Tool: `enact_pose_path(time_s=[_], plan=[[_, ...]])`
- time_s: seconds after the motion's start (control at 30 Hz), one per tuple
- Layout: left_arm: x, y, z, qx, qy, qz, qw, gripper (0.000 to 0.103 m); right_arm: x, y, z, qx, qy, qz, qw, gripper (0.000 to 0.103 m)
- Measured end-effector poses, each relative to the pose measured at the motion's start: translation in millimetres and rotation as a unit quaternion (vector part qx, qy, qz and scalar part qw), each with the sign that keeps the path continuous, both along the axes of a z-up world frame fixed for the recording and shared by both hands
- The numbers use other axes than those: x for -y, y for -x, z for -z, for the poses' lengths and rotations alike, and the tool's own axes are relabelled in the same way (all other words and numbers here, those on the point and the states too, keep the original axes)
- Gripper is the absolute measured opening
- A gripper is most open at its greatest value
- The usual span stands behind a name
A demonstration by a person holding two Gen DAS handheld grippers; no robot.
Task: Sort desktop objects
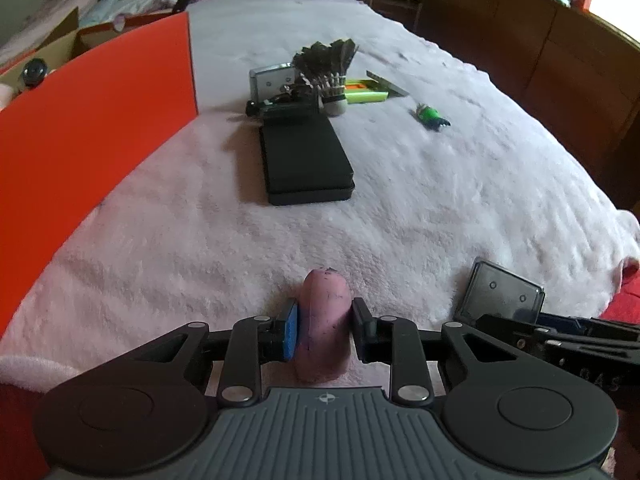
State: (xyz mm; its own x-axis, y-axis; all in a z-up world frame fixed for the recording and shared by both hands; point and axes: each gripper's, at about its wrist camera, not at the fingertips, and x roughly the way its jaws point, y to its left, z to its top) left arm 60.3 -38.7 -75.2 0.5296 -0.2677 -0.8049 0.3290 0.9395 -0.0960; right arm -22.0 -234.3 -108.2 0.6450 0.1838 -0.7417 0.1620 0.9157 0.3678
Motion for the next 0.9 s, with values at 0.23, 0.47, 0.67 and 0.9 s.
enact_pose_path(time_s=[0.23, 0.47, 0.67, 0.9], plan=[[-3.1, 9.5, -16.1, 0.018, -0.001, 0.002, 0.9998, 0.028, -1.8, 1.0, -7.8, 0.009, 0.005, 0.007, 1.000, 0.040], [-16.9, 13.2, -37.3, 0.037, 0.006, -0.014, 0.9992, 0.028, -12.7, 1.0, -38.7, 0.053, 0.015, -0.015, 0.998, 0.014], [-29.9, 15.7, -50.3, 0.048, 0.009, -0.027, 0.9984, 0.028, -25.6, -1.6, -58.0, 0.074, 0.009, -0.044, 0.996, 0.001], [-44.1, 18.1, -53.4, 0.051, 0.014, -0.045, 0.9976, 0.028, -37.2, -2.8, -62.9, 0.076, 0.019, -0.057, 0.995, 0.001]])
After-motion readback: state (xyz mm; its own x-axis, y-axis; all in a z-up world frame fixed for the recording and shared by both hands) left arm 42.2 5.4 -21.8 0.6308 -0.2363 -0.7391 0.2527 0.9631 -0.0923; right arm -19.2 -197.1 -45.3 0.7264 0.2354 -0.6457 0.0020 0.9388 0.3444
